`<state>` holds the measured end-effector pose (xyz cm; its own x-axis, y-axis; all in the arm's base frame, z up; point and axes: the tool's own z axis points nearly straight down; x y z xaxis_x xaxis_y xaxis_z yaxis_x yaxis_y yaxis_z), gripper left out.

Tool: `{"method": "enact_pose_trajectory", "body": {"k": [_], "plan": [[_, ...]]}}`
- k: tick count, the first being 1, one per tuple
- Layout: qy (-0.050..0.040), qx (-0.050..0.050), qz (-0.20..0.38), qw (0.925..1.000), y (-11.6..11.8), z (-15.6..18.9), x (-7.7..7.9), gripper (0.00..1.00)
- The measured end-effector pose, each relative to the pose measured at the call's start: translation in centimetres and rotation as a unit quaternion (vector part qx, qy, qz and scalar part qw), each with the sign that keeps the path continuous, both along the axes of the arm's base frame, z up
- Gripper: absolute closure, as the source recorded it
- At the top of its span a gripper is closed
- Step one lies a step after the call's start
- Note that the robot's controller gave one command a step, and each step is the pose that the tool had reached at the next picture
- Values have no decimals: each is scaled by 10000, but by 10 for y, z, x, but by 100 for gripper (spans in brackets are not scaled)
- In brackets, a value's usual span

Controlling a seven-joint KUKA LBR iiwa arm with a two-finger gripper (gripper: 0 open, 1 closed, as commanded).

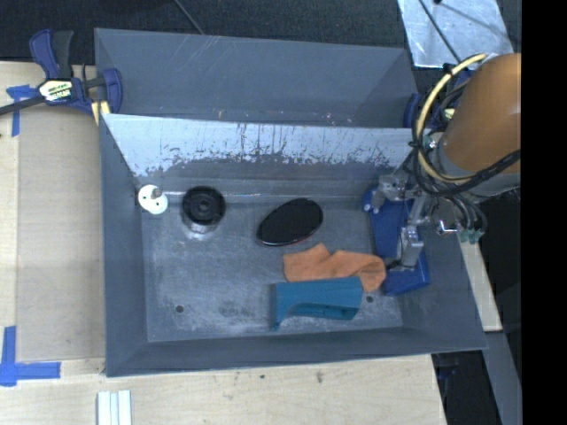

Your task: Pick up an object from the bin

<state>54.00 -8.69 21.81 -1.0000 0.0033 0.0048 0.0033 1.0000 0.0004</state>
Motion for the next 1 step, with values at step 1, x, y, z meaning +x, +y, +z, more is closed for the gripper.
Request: {"method": "enact_pose_trajectory", "body": {"k": [1], "plan": [[-44, -6, 14, 10000, 0, 5, 2, 0]]}}
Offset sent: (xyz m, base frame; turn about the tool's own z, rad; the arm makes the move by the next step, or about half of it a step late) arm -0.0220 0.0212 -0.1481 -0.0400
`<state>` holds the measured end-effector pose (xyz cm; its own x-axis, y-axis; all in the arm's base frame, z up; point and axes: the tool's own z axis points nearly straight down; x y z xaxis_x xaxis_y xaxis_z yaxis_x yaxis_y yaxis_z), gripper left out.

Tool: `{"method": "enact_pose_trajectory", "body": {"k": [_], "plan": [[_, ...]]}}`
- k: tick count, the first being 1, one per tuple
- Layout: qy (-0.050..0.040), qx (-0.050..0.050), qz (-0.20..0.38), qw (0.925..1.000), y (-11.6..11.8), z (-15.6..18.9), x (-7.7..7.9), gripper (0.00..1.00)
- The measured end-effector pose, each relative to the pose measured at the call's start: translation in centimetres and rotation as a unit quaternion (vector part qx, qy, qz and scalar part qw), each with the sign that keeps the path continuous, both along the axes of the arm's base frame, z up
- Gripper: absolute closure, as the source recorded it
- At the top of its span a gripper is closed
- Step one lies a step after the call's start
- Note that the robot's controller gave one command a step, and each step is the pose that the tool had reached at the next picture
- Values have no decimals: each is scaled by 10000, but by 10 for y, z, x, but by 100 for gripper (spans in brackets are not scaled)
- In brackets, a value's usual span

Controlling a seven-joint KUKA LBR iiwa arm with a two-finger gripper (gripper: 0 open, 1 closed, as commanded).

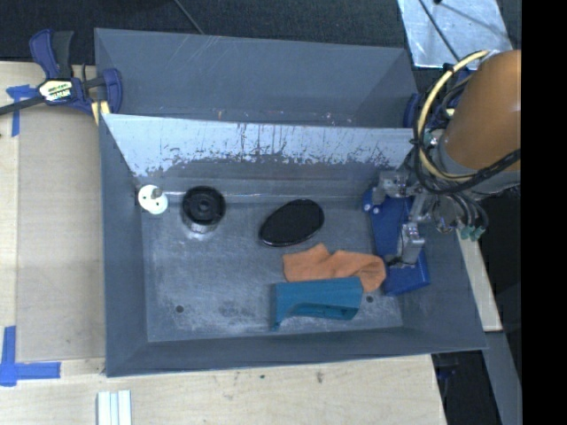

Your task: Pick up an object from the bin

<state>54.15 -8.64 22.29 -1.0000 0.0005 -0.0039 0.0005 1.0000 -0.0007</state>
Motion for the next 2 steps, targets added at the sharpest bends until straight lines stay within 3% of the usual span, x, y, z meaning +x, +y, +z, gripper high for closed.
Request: {"method": "enact_pose_trajectory", "body": {"k": [1, 2], "plan": [[-20, -3, 77, 10000, 8, -67, -9, 0], [75, 8, 92, 9999, 9, -130, -14, 0]]}}
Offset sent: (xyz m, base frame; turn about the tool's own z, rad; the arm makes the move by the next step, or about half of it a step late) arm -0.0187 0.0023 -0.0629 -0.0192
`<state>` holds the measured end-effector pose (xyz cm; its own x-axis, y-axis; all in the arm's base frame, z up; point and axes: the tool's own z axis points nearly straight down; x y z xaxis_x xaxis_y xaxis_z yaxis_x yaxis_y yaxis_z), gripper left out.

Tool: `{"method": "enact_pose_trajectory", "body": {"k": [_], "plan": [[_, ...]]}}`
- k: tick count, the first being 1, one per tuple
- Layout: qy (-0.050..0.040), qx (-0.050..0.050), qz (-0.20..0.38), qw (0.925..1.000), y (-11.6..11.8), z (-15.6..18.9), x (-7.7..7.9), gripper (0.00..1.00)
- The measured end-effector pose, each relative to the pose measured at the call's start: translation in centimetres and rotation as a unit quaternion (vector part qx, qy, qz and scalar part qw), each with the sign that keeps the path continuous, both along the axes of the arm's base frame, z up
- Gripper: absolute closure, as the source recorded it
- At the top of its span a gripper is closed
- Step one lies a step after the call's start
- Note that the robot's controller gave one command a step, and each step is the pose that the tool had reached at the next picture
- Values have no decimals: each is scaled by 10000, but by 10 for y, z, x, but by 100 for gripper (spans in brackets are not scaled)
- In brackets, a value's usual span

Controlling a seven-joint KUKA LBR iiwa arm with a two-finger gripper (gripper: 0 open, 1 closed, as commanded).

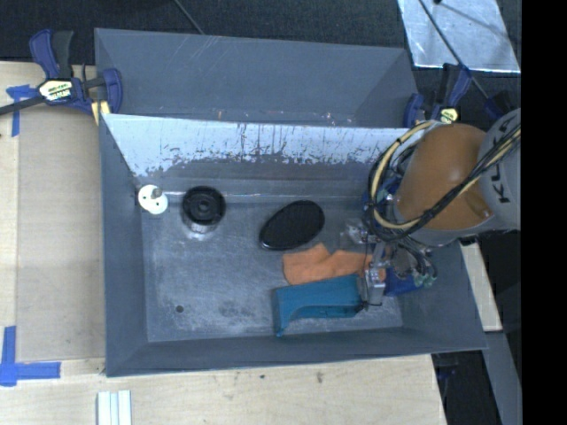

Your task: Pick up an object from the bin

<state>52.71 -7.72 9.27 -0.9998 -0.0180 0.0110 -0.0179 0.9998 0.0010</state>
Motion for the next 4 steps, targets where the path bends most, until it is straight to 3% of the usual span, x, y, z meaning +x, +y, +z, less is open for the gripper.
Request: {"method": "enact_pose_trajectory", "body": {"k": [1, 2, 3, 4], "plan": [[-78, -8, -387, 9992, -1, 31, 12, 0], [-59, 12, -146, 9999, -8, -8, 7, 0], [-97, -37, -153, 9998, -12, -16, 4, 100], [-97, -38, -153, 9998, -12, -16, 4, 100]]}}
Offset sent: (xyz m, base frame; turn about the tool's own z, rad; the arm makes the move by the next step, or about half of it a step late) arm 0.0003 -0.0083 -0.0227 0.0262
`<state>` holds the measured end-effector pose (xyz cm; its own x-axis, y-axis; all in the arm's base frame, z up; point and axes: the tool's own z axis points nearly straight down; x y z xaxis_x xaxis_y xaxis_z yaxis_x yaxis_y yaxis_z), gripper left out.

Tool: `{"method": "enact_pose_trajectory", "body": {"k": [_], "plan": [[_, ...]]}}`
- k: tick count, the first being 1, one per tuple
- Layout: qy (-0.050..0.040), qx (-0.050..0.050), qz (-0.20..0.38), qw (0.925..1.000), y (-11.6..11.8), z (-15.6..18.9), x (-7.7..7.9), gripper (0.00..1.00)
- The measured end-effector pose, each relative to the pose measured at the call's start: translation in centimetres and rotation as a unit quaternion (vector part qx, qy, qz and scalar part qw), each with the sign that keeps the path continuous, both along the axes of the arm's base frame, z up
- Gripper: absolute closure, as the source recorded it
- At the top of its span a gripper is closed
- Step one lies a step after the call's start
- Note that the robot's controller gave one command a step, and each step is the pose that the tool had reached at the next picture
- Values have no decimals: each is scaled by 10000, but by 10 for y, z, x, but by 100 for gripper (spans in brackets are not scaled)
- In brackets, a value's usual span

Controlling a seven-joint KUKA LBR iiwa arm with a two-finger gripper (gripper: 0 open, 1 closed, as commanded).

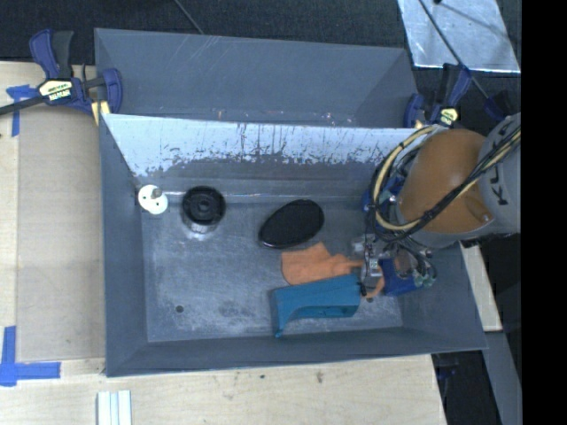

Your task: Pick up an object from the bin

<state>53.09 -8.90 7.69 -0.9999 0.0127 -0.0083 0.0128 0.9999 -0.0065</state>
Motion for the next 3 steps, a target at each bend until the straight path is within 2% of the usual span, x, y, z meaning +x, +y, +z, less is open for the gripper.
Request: {"method": "enact_pose_trajectory", "body": {"k": [2, 3], "plan": [[58, 24, -3, 10000, 1, 18, -3, 100], [39, 29, -1, 10000, 1, 39, -2, 100]]}}
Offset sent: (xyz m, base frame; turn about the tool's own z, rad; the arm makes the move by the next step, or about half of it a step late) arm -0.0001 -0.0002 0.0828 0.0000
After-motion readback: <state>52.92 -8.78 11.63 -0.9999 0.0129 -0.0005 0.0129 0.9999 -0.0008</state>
